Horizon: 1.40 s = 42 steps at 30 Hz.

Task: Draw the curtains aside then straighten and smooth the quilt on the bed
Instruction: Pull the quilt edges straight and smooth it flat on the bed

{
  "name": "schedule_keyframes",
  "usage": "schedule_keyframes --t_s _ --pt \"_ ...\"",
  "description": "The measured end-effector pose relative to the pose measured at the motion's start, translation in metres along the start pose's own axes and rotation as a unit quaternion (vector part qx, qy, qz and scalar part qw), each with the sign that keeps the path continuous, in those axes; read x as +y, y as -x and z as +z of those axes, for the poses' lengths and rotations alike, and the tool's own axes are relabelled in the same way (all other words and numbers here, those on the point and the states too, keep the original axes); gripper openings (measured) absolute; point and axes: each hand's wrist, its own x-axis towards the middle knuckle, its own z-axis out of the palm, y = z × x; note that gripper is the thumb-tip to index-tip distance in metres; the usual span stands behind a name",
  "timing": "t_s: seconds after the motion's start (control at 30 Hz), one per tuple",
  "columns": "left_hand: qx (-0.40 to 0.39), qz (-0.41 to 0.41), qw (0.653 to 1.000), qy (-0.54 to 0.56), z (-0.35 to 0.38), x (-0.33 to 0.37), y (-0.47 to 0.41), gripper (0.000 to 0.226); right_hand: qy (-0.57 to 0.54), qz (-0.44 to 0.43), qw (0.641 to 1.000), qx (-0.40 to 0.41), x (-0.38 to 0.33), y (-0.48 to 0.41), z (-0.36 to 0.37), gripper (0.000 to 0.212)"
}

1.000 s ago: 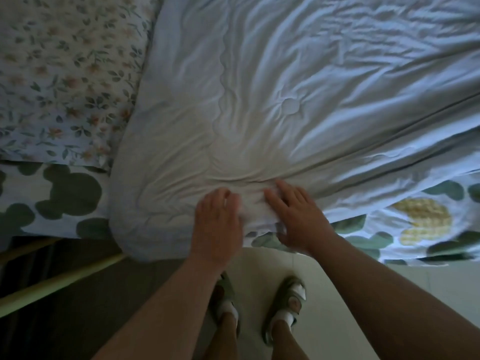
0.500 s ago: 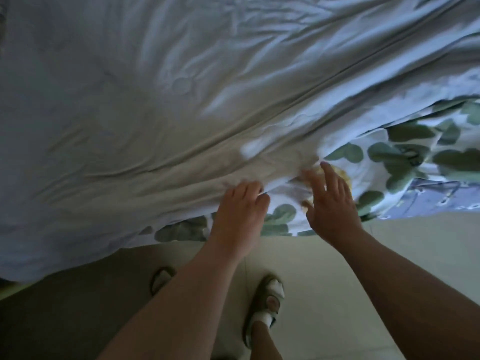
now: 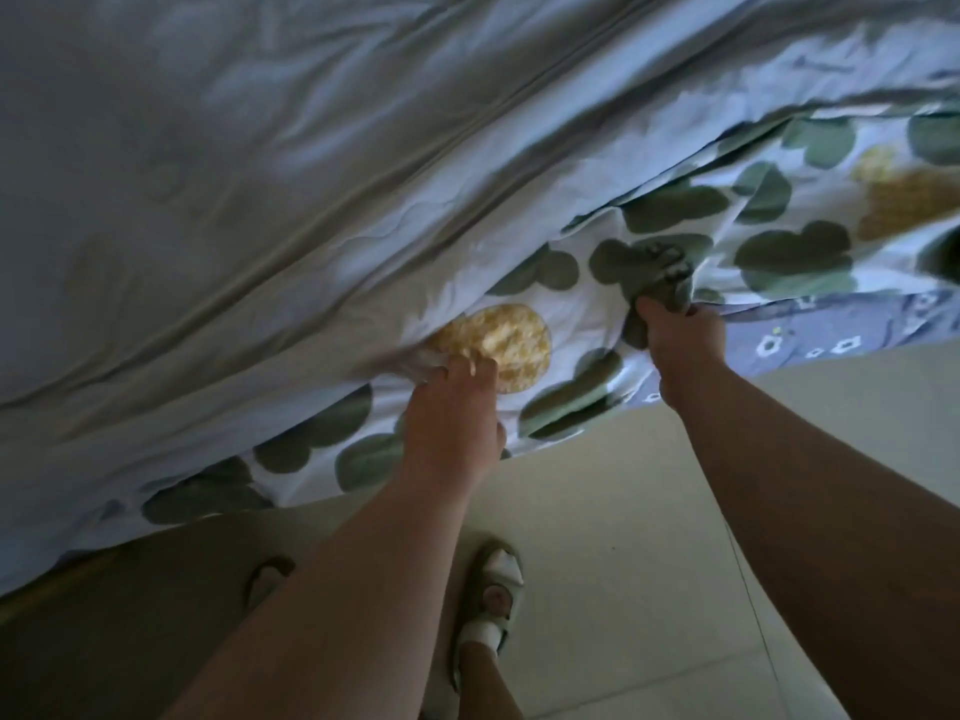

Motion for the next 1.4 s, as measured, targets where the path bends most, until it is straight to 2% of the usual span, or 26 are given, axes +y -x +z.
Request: schedule_keyframes --t_s 0.1,0.2,0.27,0.33,0.4,0.47,0.57,0.67,0.77,0.83,0.9,1.03,1.23,1.33,1.4 --pt "0.002 -0.011 1.000 0.020 -0.003 0.003 -0.005 0.060 -0.109 0.039 0.990 -0.086 -0.017 -0.003 0.008 0.030" --pt "-0.005 -0.012 1.000 0.029 -0.003 0.005 -0.006 0.065 -0.209 0.087 0.967 -0.114 -0.032 -0.003 0.012 0.014" --pt "-0.021 -0.012 0.999 0.040 -0.002 0.003 -0.006 0.073 -0.299 0.130 0.940 -0.104 -0.038 -0.007 0.008 0.011" --pt "-0.031 -0.008 0.999 0.042 -0.002 0.002 -0.007 0.081 -0.348 0.167 0.921 -0.048 -0.033 -0.015 -0.008 0.019" --pt "-0.041 -0.001 0.999 0.012 -0.001 0.003 -0.006 0.090 -0.269 0.177 0.946 0.026 -0.013 -0.016 -0.031 0.015" --pt "-0.054 0.007 0.997 -0.049 0.001 0.009 -0.001 0.100 -0.159 0.162 0.972 0.066 0.017 -0.008 -0.053 0.010" --pt "-0.042 0.003 0.993 -0.106 0.006 0.021 0.009 0.101 -0.054 0.139 0.987 0.066 0.049 -0.001 -0.066 0.004" --pt "0.004 0.017 0.993 -0.115 0.011 0.031 0.007 0.094 -0.012 0.157 0.986 0.056 0.060 -0.012 -0.065 0.022" --pt "0.071 0.093 0.990 -0.074 0.018 0.048 -0.001 0.091 -0.082 0.203 0.975 0.033 0.057 -0.016 -0.057 0.034" --pt "0.083 0.130 0.988 -0.028 0.020 0.070 -0.005 0.088 -0.175 0.235 0.956 0.025 0.052 -0.011 -0.048 0.026" --pt "0.059 0.141 0.988 0.002 0.018 0.096 -0.010 0.079 -0.249 0.249 0.935 0.023 0.046 -0.005 -0.036 0.011" --pt "-0.051 0.110 0.992 0.039 0.009 0.125 -0.023 0.028 -0.285 0.248 0.926 -0.008 0.039 0.006 -0.026 0.008" --pt "-0.105 0.143 0.984 0.021 0.014 0.100 -0.018 0.024 -0.382 0.240 0.892 -0.037 0.013 -0.010 -0.054 0.011" --pt "-0.112 0.154 0.981 0.030 0.003 0.097 -0.025 0.021 -0.348 0.225 0.910 -0.010 -0.002 -0.027 -0.066 0.006" --pt "-0.088 0.153 0.983 0.047 -0.008 0.103 -0.032 0.029 -0.274 0.223 0.935 0.019 -0.008 -0.040 -0.074 0.015"
